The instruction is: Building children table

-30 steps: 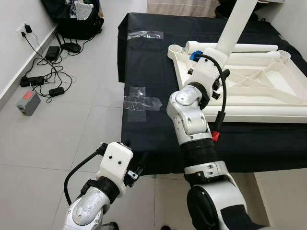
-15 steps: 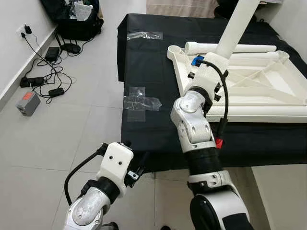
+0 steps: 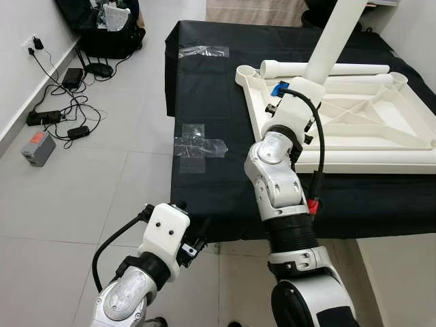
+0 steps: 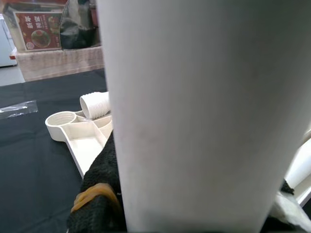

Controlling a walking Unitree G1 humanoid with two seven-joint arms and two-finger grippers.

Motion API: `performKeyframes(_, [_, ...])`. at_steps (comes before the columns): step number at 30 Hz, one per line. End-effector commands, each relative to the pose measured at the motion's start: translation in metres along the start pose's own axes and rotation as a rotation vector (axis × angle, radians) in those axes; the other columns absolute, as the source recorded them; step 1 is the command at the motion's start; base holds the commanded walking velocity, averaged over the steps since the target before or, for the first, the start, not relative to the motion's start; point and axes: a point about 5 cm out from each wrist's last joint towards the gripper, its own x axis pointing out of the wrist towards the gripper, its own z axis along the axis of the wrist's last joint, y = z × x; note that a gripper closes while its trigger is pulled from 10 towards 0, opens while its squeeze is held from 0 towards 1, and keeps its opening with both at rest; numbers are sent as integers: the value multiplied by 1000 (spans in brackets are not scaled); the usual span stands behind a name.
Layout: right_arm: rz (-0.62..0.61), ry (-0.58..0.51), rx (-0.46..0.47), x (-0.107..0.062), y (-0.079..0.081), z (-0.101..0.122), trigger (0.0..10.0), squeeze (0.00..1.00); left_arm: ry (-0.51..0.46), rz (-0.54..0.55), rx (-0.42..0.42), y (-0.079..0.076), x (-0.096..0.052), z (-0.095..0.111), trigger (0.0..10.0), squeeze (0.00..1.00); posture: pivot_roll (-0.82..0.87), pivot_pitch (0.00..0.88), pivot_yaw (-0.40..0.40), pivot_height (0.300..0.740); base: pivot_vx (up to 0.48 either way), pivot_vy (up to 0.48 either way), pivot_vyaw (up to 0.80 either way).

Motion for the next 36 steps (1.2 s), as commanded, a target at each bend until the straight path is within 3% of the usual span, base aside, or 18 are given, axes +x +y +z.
performKeyframes(1, [-9,177,-72,-7,-7,-44,10000,0,18,-21,-10,-3,-1,-5,10000,0,90,233,-106,740,0,0,0])
performKeyframes(15, [10,157,-76,-7,-5,-41,10000,0,18,-20,-12,-4,-1,-5,10000,0,89,235,-104,740,0,0,0])
performKeyframes(16, [15,152,-74,-7,-5,-40,10000,161,18,-19,-12,-4,-1,-5,10000,0,91,235,-105,740,0,0,0])
performKeyframes(18, [14,151,-73,-6,-4,-40,10000,212,19,-20,-12,-4,-1,-5,10000,0,90,236,-103,740,0,0,0])
performKeyframes(19, [15,150,-71,-6,-4,-39,10000,290,19,-20,-12,-4,-1,-5,10000,0,91,237,-102,740,0,0,0])
performKeyframes(20, [18,145,-71,-6,-4,-39,10000,1000,20,-20,-12,-4,-1,-6,10000,0,90,234,-103,740,0,0,0])
performKeyframes(23, [9,141,-74,-6,-4,-38,10000,1000,20,-21,-12,-4,0,-6,10000,0,91,235,-103,740,0,0,0])
performKeyframes(24, [2,138,-76,-6,-5,-38,10000,0,20,-22,-11,-4,0,-6,10000,0,91,235,-103,740,0,0,0])
performKeyframes(36, [33,85,-48,-7,-3,-29,10000,0,20,-21,-11,-3,0,-6,10000,0,92,235,-102,740,0,0,0])
